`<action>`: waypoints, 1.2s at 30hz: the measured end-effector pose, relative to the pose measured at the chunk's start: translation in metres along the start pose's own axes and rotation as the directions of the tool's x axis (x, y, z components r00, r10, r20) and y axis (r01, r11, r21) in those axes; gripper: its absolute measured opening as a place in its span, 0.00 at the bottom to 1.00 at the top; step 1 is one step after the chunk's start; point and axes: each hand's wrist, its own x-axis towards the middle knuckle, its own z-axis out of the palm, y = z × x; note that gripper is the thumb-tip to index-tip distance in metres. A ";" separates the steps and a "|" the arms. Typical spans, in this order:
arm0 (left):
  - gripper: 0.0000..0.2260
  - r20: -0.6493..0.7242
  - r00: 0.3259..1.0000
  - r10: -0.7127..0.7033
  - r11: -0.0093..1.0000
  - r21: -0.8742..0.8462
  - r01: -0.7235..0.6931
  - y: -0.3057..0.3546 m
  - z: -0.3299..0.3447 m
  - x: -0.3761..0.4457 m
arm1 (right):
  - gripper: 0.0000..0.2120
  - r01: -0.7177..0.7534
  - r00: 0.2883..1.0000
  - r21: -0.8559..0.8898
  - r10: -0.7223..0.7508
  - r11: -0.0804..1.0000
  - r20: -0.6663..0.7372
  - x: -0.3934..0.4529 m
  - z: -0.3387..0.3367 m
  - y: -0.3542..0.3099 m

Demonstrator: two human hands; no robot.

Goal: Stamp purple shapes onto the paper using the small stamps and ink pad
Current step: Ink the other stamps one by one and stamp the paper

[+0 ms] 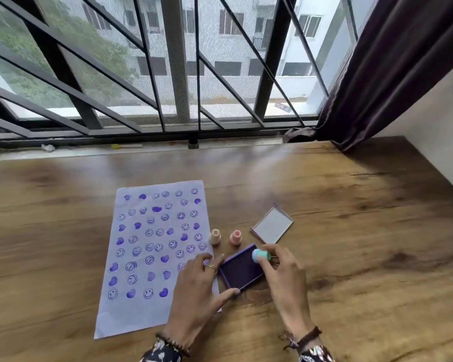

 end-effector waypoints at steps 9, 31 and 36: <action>0.29 0.036 0.999 0.025 0.999 0.031 -0.026 -0.004 0.005 0.005 | 0.05 0.175 0.985 -0.274 -0.163 0.946 0.065 -0.007 0.012 -0.007; 0.29 0.077 0.997 -0.014 1.000 0.029 0.012 0.000 0.002 0.010 | 0.11 0.322 0.916 -0.511 -0.127 0.797 0.380 0.035 0.013 -0.027; 0.30 0.040 0.999 -0.017 0.998 0.062 0.015 0.002 0.006 0.005 | 0.07 0.315 0.923 -0.512 -0.134 0.799 0.360 0.032 0.011 -0.024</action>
